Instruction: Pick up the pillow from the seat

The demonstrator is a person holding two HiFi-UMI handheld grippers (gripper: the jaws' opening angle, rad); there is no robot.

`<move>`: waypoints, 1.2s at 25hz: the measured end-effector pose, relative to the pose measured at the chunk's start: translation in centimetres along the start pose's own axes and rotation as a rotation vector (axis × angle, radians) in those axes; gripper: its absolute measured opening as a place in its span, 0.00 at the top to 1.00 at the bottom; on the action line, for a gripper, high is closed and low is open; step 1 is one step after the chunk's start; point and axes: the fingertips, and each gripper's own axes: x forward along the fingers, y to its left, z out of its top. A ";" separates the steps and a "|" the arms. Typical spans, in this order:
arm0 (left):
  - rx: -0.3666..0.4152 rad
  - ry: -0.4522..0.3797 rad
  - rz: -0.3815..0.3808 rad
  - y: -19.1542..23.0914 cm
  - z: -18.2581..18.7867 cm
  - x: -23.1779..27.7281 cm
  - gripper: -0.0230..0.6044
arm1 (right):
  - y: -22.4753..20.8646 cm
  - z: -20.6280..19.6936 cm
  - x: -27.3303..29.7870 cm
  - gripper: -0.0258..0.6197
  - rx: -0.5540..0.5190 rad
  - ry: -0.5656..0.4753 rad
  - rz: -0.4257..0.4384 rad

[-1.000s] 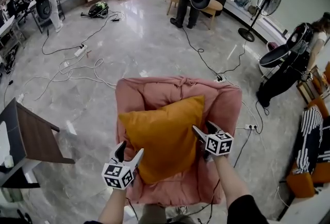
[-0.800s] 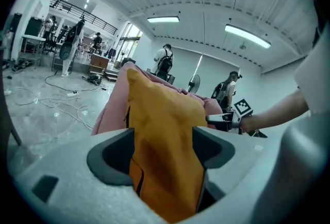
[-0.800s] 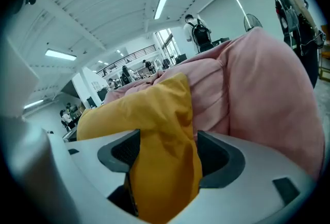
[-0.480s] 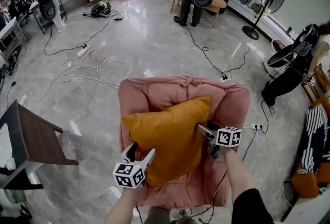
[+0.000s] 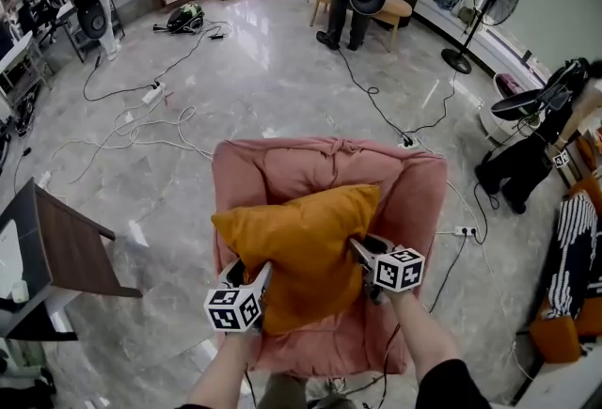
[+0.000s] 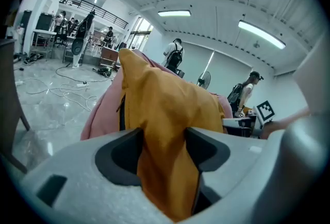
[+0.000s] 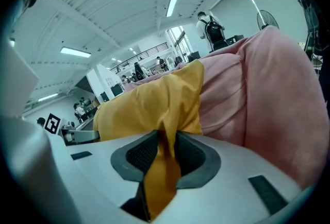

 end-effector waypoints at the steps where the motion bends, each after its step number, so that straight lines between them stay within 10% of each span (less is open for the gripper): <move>1: -0.002 0.004 0.008 0.0 -0.3 -0.4 0.55 | 0.4 -0.4 -0.6 0.80 -0.015 0.002 -0.010; 30: 0.058 -0.028 0.071 -10.1 -7.8 -18.8 0.83 | 11.0 -6.9 -20.5 0.94 -0.167 -0.055 0.045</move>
